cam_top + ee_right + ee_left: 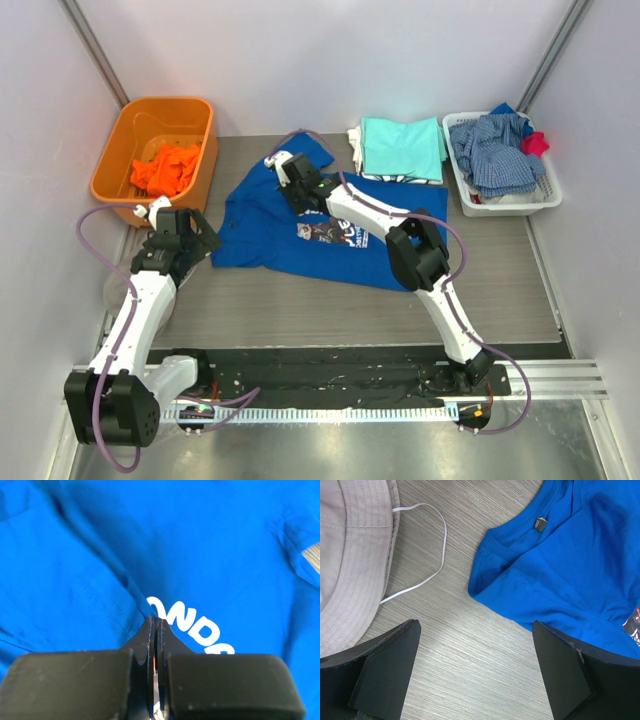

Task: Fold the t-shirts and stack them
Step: Fold the tshirt

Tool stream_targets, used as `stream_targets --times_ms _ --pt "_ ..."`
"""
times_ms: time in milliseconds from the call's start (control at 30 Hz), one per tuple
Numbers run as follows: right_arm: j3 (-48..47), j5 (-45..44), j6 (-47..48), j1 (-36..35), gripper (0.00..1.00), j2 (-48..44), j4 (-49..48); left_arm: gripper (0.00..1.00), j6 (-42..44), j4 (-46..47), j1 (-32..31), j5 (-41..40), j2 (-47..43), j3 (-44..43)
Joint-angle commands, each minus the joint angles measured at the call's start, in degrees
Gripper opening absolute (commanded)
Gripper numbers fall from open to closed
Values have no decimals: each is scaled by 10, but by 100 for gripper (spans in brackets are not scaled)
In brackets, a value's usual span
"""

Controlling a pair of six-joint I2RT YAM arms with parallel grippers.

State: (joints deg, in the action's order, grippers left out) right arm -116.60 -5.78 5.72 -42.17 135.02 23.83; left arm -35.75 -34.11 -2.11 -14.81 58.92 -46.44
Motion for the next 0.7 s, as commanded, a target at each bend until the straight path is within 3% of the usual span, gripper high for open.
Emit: stream_targets --times_ms 0,167,233,267,367,667 --pt "15 -14 -7 4 1 -57 -23 100 3 20 5 6 0 3" --pt "44 -27 -11 5 2 -72 -24 100 2 21 5 7 3 2" --pt "53 -43 -16 4 24 -84 -24 100 2 25 5 8 6 2" --pt "65 -52 -19 6 47 -89 -24 100 2 29 5 11 15 -1" --pt "94 -78 -29 9 73 -117 -28 100 0 42 5 18 43 -9" --pt "286 -132 -91 12 82 -298 -33 100 -49 93 5 47 124 -11"
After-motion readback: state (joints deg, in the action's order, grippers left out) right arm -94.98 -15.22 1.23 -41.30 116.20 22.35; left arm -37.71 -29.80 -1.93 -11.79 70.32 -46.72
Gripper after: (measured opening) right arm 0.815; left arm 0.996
